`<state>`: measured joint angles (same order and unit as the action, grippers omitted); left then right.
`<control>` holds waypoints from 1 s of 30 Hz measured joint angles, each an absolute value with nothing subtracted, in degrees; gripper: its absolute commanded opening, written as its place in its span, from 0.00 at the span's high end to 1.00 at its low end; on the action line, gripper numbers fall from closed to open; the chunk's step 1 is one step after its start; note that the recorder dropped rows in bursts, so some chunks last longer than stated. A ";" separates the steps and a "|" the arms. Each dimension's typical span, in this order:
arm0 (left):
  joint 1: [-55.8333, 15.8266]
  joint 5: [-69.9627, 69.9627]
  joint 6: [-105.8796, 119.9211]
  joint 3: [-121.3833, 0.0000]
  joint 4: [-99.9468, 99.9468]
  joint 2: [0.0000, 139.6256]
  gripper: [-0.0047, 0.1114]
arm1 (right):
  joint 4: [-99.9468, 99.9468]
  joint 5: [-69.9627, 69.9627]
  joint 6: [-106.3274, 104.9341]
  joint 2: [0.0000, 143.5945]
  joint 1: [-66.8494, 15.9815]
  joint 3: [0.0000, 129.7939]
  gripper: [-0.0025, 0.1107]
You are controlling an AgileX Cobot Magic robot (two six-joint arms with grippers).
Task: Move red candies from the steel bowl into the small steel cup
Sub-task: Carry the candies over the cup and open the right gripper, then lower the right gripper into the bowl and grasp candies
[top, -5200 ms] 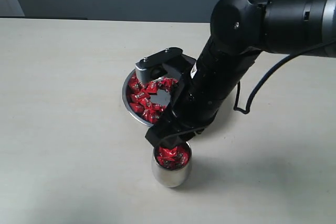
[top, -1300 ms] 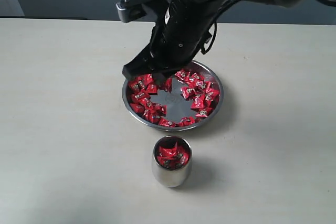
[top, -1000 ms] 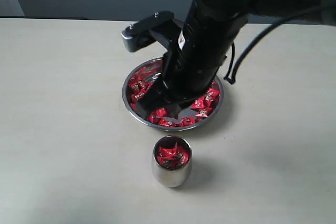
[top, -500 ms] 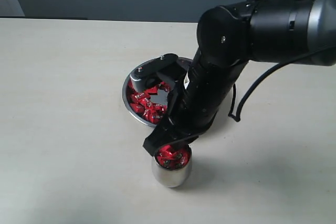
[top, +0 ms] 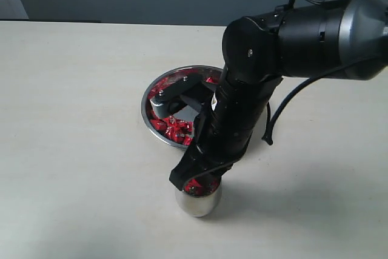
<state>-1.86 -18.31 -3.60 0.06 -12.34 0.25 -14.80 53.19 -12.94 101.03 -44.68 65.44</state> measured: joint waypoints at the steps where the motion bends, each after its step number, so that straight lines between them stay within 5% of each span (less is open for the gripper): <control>1: -1.86 -18.31 -3.60 0.06 -12.34 0.25 0.96 | -14.80 53.25 -12.94 101.03 -44.68 65.44 0.73; 16: -1.86 -18.31 -3.60 0.06 -12.34 0.25 0.96 | -5.50 53.51 -10.95 97.24 -44.68 71.59 0.73; 27: -1.86 -18.31 -3.60 0.06 -12.34 0.25 0.96 | 10.25 31.80 2.43 109.99 -35.49 72.08 0.73; 30: -1.86 -18.31 -3.60 0.06 -12.34 0.25 0.96 | 10.15 28.64 2.58 113.18 -33.18 72.08 0.65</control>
